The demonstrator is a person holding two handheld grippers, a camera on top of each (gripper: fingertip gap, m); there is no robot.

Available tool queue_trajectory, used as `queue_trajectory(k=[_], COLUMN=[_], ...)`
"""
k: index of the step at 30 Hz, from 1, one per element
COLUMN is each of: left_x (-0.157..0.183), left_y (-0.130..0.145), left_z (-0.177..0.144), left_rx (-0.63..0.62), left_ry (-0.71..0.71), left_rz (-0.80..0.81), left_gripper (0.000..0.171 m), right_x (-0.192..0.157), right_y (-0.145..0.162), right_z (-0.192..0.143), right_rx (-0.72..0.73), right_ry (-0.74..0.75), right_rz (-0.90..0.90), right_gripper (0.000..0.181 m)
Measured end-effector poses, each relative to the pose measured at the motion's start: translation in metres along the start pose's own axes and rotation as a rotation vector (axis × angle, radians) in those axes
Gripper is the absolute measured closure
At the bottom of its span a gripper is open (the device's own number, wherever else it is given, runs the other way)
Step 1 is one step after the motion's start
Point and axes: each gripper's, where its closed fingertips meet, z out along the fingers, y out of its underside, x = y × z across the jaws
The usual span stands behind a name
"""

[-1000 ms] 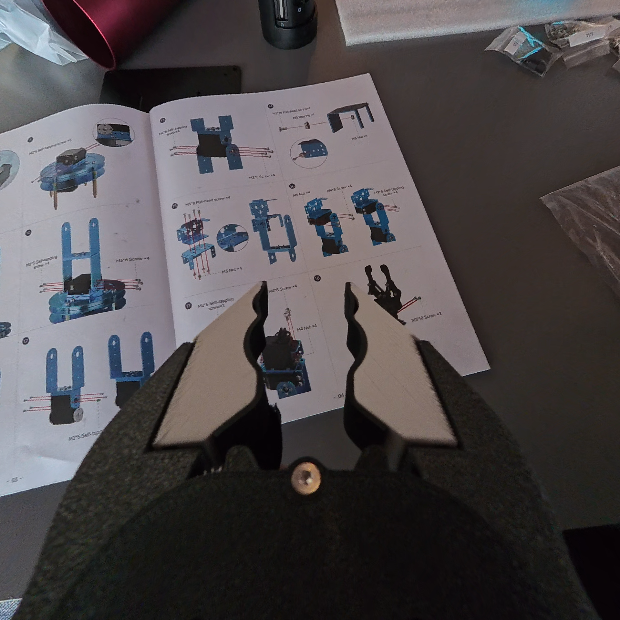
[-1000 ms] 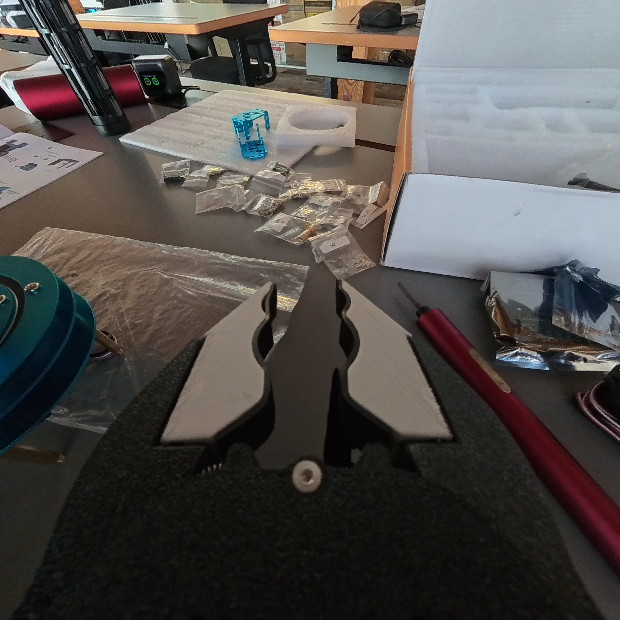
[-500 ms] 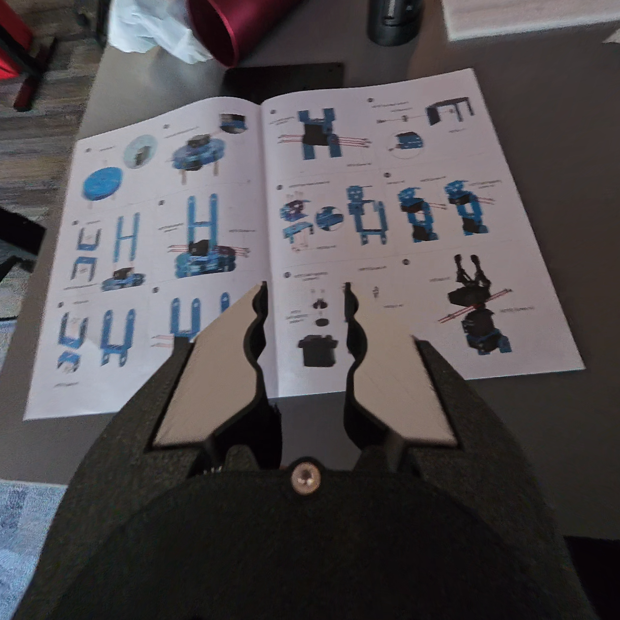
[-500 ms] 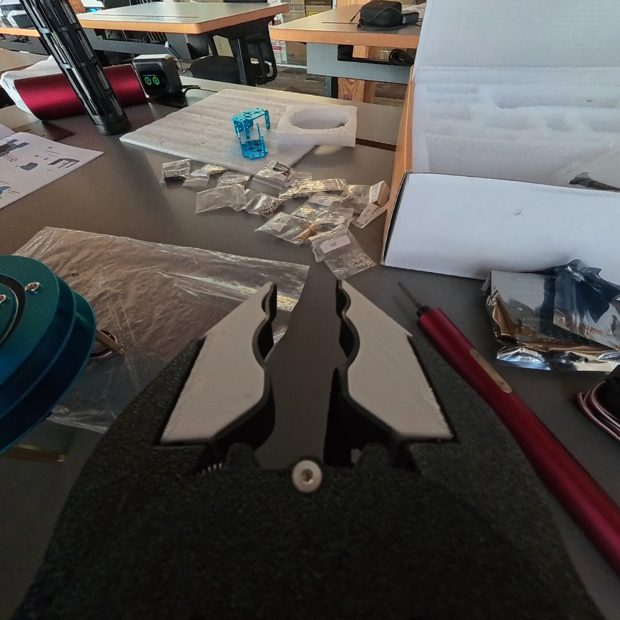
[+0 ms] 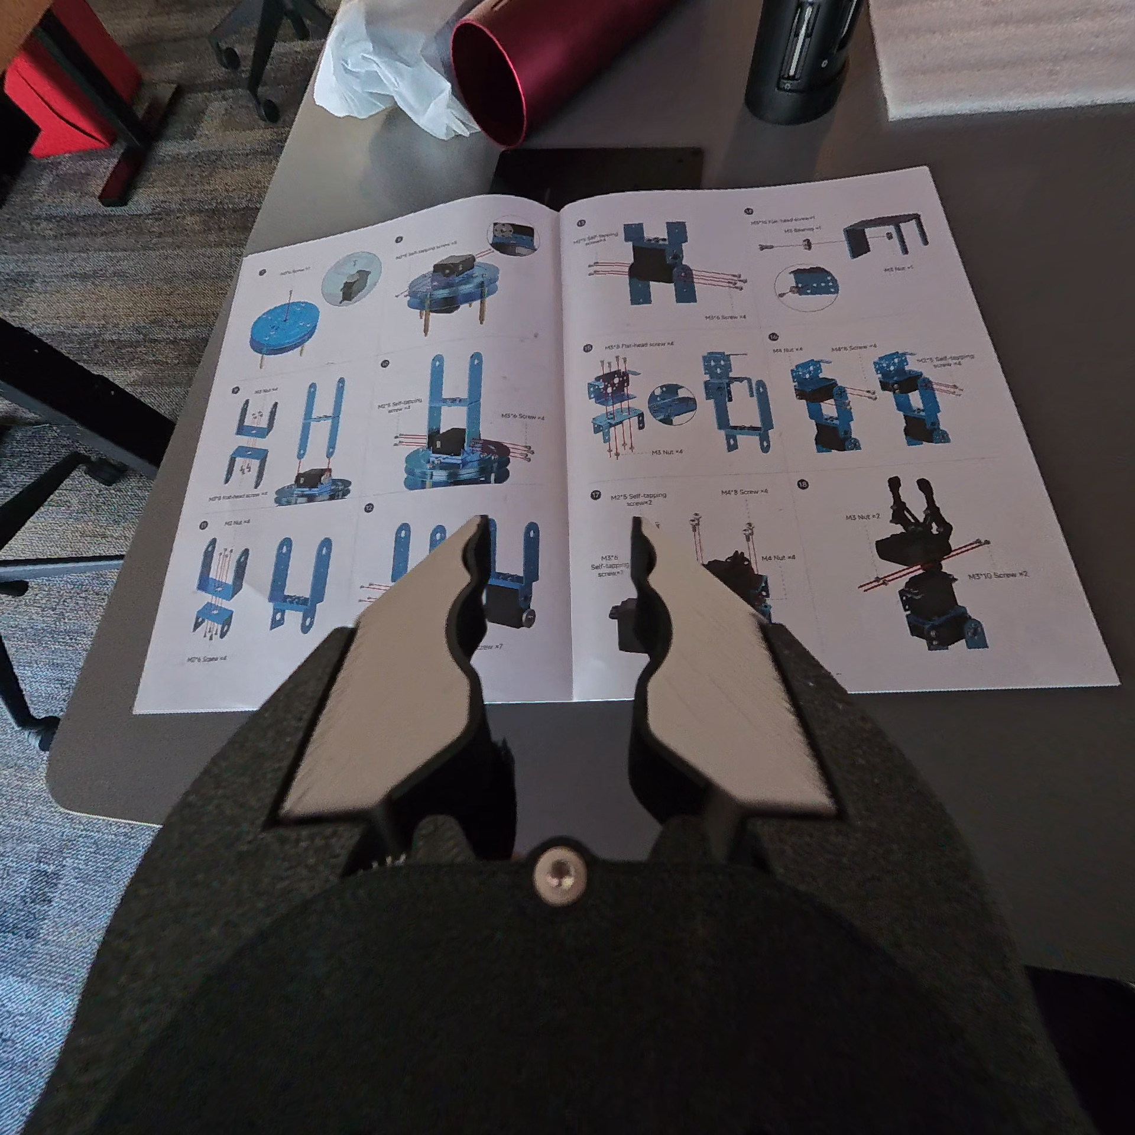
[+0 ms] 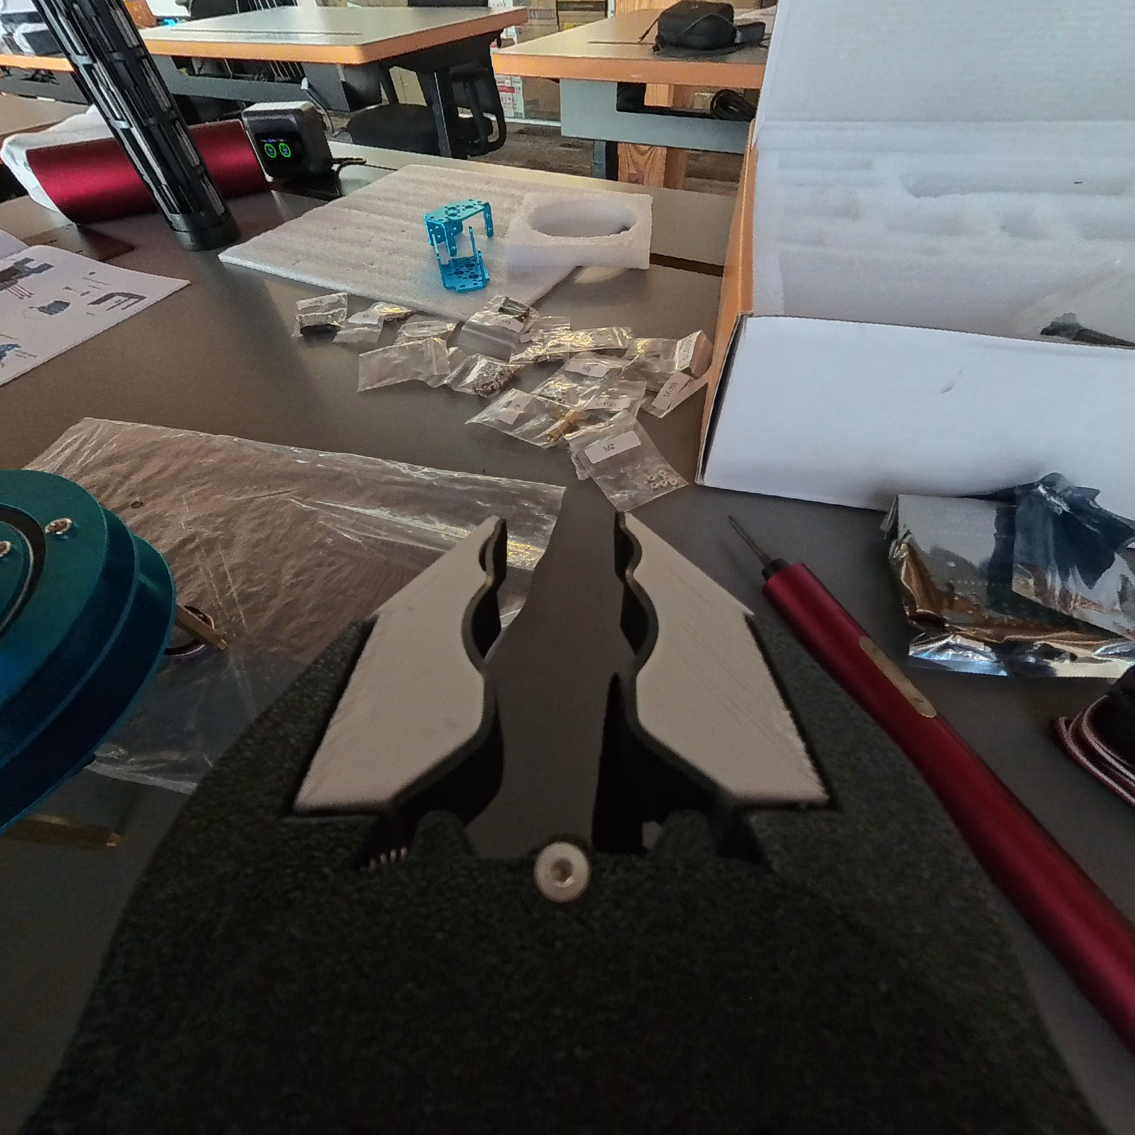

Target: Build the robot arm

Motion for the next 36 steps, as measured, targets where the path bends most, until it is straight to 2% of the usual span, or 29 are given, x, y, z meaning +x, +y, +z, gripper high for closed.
queue_trajectory(k=[36], left_x=[0.012], left_y=[0.000], left_z=[0.004], left_rx=[-0.006], left_ry=[0.029], left_rz=[0.018], left_gripper=[0.127], right_x=[0.000], right_y=[0.000], right_z=[0.000], right_rx=[-0.004], right_ry=[0.001], right_rz=[-0.001], right_gripper=[0.147])
